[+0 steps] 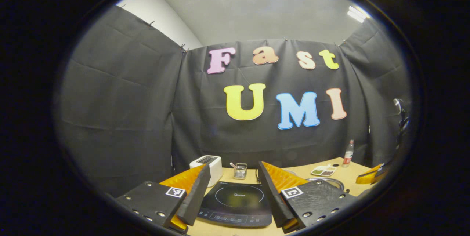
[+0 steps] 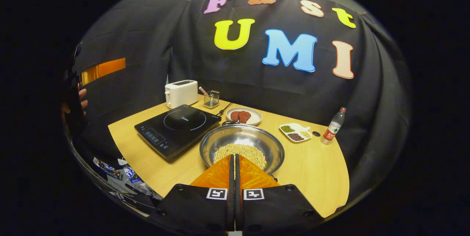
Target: First push the handle of the pot to place it horizontally, then grasp the pot with both hands and set it on the induction cooktop.
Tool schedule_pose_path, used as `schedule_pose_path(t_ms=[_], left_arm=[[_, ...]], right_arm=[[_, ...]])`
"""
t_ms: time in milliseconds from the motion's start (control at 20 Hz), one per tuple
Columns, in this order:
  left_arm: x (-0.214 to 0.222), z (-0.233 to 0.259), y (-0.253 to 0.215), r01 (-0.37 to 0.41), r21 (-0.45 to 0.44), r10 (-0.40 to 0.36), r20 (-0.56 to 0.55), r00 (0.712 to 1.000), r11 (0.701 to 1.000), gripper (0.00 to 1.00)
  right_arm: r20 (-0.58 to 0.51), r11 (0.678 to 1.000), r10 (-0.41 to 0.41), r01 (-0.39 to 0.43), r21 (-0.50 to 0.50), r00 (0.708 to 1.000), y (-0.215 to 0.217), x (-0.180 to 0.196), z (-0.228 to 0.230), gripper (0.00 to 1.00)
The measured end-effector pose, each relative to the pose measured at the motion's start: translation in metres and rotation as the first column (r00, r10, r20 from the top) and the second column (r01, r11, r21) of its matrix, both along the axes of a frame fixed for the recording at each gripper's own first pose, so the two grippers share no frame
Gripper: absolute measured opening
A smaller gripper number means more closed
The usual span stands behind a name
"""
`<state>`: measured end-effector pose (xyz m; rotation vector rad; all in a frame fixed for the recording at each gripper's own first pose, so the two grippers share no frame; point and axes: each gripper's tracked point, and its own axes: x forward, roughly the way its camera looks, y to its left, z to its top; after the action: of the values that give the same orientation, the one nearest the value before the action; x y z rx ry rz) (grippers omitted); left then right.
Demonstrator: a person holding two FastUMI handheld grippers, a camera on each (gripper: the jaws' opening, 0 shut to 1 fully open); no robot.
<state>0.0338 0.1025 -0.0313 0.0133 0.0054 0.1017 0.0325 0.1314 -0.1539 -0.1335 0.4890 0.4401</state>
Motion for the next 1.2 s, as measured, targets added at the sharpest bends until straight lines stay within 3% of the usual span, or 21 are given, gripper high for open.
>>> schedule_pose_path(t_ms=[350,550,1200], left_arm=[[0.007,-0.003,-0.013,-0.05,0.02,0.05,-0.031,0.998,0.999,0.77],[0.013,-0.006,-0.022,-0.07,0.042,0.072,-0.046,0.996,0.997,0.77],[0.032,-0.024,-0.048,-0.08,0.055,0.085,-0.097,0.992,0.995,0.77]], right_arm=[[-0.127,0.982,0.178,-0.184,-0.036,0.976,0.013,-0.008,-0.057,0.02],[-0.195,0.969,0.226,-0.24,-0.051,0.954,0.012,-0.006,-0.086,0.02],[-0.311,0.97,0.2,-0.233,-0.072,0.929,-0.013,0.012,-0.132,0.01]])
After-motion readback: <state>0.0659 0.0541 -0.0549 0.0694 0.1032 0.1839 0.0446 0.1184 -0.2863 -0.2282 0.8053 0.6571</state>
